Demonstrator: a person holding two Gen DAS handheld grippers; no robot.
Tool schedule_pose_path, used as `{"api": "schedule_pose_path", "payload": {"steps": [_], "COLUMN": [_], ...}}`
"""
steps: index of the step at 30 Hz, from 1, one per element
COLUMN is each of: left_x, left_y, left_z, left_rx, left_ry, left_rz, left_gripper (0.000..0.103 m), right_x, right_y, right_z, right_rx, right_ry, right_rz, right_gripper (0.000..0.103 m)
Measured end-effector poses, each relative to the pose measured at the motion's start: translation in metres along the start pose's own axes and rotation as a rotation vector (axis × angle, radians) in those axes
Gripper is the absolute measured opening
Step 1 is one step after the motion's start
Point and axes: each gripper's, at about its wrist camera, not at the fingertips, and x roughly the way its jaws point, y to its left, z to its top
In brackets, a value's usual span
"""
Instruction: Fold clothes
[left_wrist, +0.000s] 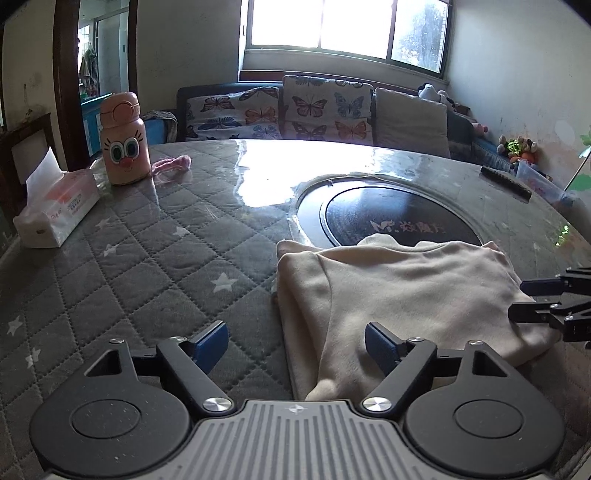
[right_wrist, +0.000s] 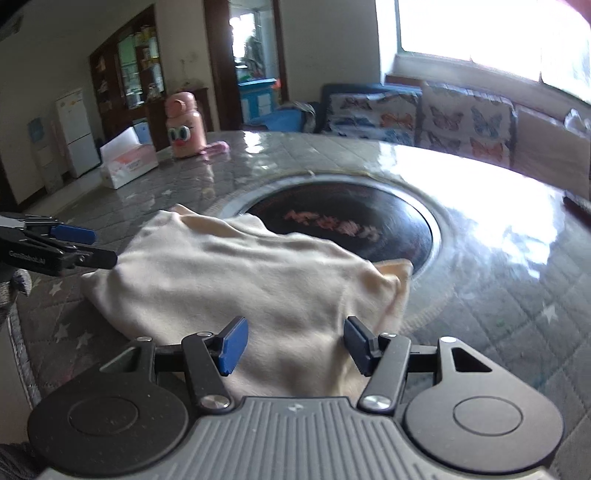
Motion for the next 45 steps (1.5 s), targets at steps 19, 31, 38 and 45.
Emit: {"api": "schedule_pose_path", "payload": {"steps": [19, 31, 38, 45], "left_x": [0.042, 0.046, 0.043, 0.026], "left_y": [0.011, 0.012, 0.012, 0.009], "left_z": [0.021, 0.023, 0.023, 0.025], "left_rx": [-0.123, -0.156, -0.196, -0.175], "left_ry": [0.053, 0.071, 0.054, 0.007], "left_rz": [-0.038, -0.096, -0.137, -0.121], "left_gripper": [0.075, 0.054, 0.02, 0.017], "right_x": [0.023, 0.029, 0.028, 0.019], "right_y": [-0.053, -0.052, -0.053, -0.042], "right_z": [0.012, 0.012, 0.014, 0.028], "right_rx": [0.236, 0.266, 0.308, 0.292], "right_ry": [-0.036, -0.038, -0.043, -0.077], "right_rz": [-0.062, -0.045, -0.011, -0.002], "right_gripper": [0.052, 0.036, 0.013, 0.009]}}
